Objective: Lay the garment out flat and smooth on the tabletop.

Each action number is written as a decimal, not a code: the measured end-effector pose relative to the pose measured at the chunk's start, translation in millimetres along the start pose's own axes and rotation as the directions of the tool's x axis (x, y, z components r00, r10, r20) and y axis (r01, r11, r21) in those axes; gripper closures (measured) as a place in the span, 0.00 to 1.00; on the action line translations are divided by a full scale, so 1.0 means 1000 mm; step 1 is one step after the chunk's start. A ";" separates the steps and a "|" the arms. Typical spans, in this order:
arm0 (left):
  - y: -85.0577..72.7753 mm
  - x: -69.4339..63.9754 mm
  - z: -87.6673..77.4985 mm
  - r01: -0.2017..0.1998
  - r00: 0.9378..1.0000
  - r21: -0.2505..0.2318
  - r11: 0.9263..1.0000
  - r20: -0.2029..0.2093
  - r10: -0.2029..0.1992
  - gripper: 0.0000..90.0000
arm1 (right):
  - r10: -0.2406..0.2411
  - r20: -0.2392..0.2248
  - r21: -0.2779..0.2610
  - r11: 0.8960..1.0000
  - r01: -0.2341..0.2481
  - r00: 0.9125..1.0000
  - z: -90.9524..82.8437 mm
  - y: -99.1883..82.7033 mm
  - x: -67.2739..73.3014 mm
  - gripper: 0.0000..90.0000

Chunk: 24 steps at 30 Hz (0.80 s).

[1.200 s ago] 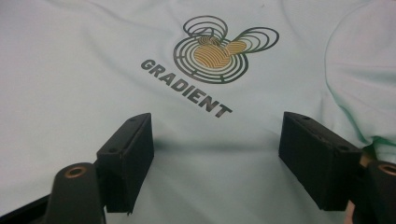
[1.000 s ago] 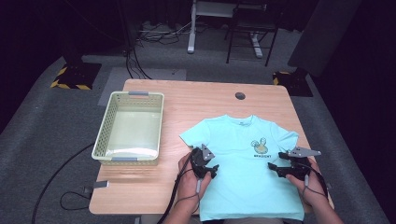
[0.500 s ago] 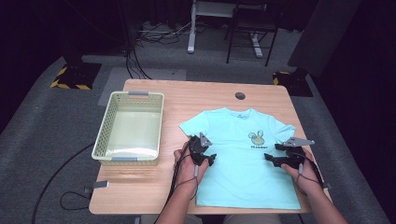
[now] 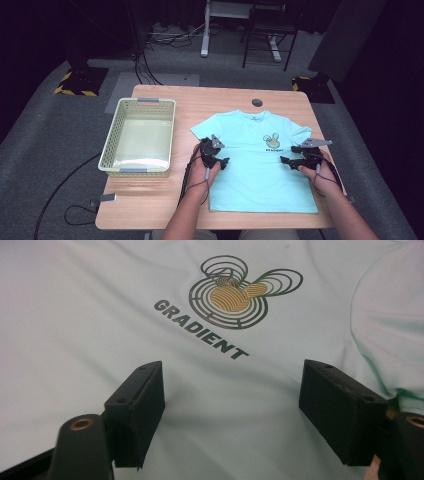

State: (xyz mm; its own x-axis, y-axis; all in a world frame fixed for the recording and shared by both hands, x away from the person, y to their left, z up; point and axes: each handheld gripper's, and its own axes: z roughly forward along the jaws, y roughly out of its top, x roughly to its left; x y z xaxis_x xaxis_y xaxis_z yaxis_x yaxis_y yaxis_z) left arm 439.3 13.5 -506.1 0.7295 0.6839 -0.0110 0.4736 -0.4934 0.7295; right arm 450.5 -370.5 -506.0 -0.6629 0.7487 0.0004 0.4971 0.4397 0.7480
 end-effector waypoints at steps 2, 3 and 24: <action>0.001 0.001 0.001 0.000 1.000 0.001 1.000 -0.001 0.000 0.34 | 0.000 0.000 -0.001 1.000 0.000 1.000 0.002 0.002 -0.003 0.31; 0.001 0.001 0.001 0.007 1.000 0.001 1.000 -0.002 -0.007 0.34 | 0.000 0.001 -0.001 1.000 0.000 1.000 0.003 0.003 -0.004 0.31; 0.005 -0.031 -0.035 -0.079 0.991 0.002 0.997 -0.111 0.079 0.18 | 0.009 0.027 -0.013 1.000 -0.009 1.000 -0.041 0.008 0.016 0.24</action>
State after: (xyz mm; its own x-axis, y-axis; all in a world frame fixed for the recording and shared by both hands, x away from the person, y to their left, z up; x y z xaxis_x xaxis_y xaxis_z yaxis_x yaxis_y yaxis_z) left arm 402.3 8.9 -477.8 0.7054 0.6982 0.1223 0.4154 -0.5470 0.7268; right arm 420.8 -375.6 -473.2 -0.6430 0.7658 -0.0109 0.4955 0.4269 0.7564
